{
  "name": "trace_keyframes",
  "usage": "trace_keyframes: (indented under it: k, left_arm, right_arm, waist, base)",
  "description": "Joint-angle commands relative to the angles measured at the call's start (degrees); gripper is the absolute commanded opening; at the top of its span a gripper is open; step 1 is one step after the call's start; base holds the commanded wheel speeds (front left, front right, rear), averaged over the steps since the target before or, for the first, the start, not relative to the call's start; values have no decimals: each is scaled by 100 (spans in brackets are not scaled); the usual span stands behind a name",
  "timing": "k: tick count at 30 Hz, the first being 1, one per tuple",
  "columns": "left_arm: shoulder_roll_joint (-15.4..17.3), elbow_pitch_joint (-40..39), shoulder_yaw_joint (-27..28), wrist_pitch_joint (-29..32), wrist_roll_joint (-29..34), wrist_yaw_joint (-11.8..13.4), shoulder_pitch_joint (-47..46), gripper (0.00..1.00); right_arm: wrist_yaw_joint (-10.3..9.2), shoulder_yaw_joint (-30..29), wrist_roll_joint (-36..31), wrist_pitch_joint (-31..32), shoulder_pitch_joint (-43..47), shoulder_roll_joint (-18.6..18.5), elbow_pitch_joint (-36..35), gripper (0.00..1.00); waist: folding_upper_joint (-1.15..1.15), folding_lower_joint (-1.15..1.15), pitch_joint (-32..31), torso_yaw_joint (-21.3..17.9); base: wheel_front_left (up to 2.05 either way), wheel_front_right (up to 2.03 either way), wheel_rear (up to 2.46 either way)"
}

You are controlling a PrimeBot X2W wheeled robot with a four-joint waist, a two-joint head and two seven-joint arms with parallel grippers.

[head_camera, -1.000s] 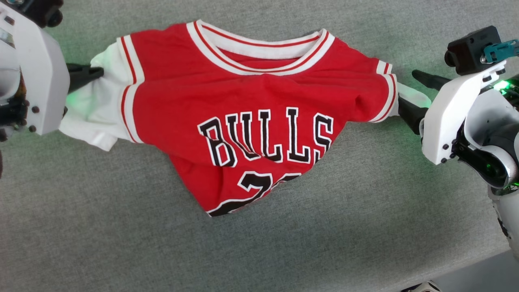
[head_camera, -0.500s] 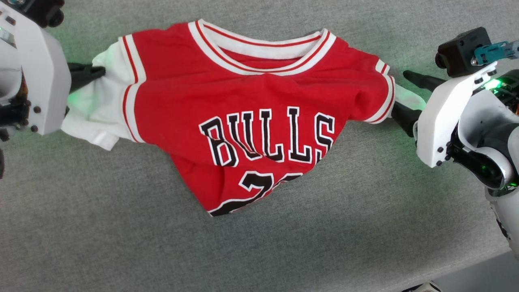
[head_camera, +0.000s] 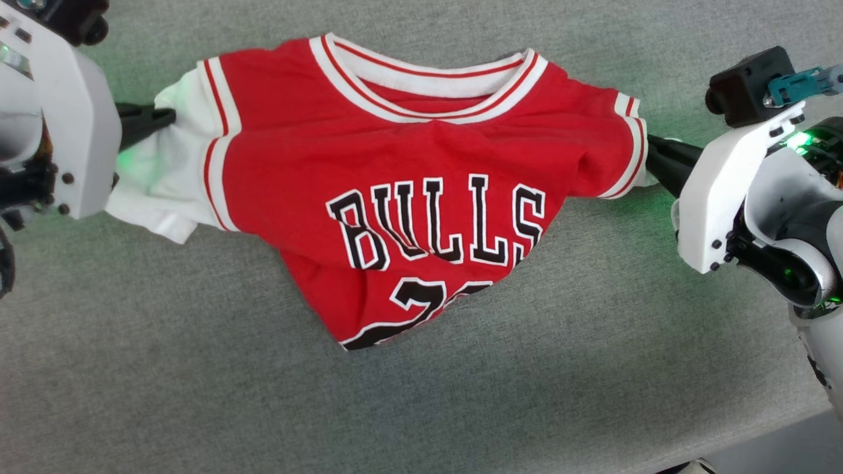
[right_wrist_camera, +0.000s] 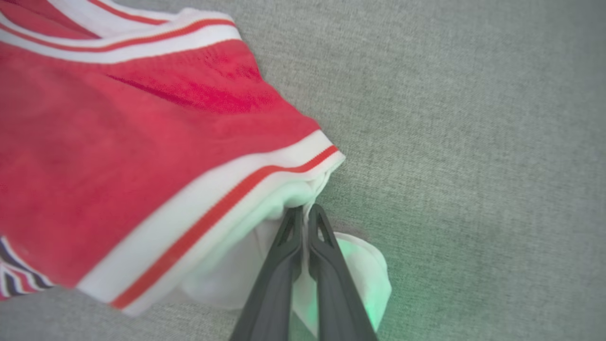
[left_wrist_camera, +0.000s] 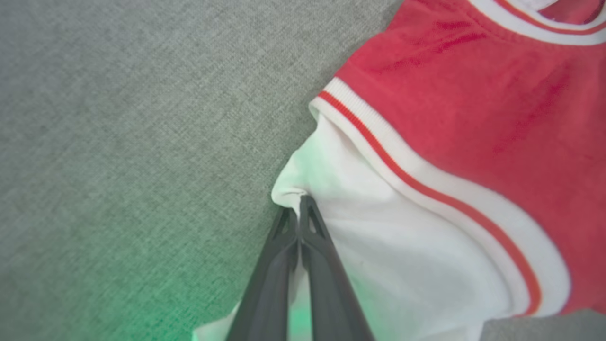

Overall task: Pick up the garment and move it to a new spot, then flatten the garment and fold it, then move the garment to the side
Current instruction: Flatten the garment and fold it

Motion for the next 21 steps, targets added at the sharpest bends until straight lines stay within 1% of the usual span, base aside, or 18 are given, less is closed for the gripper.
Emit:
trace_keyframes:
  k: [1, 3, 6, 10, 16, 19, 21]
  left_arm:
    - [-143, 47, -230, 29, -38, 15, 364, 0]
    - [-206, 74, -225, -85, -46, 10, 368, 0]
    - [-300, 237, -174, -508, -220, 10, 303, 0]
    - [-433, 491, 3, -1324, -513, 10, 252, 0]
    - [-779, 808, 407, -2741, -940, 10, 346, 0]
    - [-932, 796, 560, -3188, -1123, 10, 410, 0]
    - [-997, 802, 636, -3463, -1145, 10, 390, 0]
  right_arm:
    - [-4, -45, -52, -45, 39, 2, 14, 0]
    - [-4, -194, -114, -183, 74, 17, 20, 0]
    - [-5, -580, -279, -541, 106, 107, 75, 0]
    - [-5, -1108, -584, -936, 117, 219, 189, 0]
    - [-5, -1730, -999, -1332, -79, 295, 310, 0]
    - [-5, -2038, -1289, -1469, -221, 369, 413, 0]
    - [-5, -2221, -1428, -1564, -386, 492, 452, 0]
  waist:
    - [0, 0, -39, 11]
    - [0, 0, -118, 51]
    - [0, 0, -283, 144]
    - [0, 0, -566, 358]
    - [0, 0, -942, 830]
    - [0, 0, -1097, 1097]
    - [0, 0, -1145, 1236]
  base:
    - [0, 0, 0]
    - [0, 0, 0]
    - [0, 0, 0]
    - [0, 0, 0]
    - [0, 0, 0]
    - [0, 0, 0]
    - [0, 0, 0]
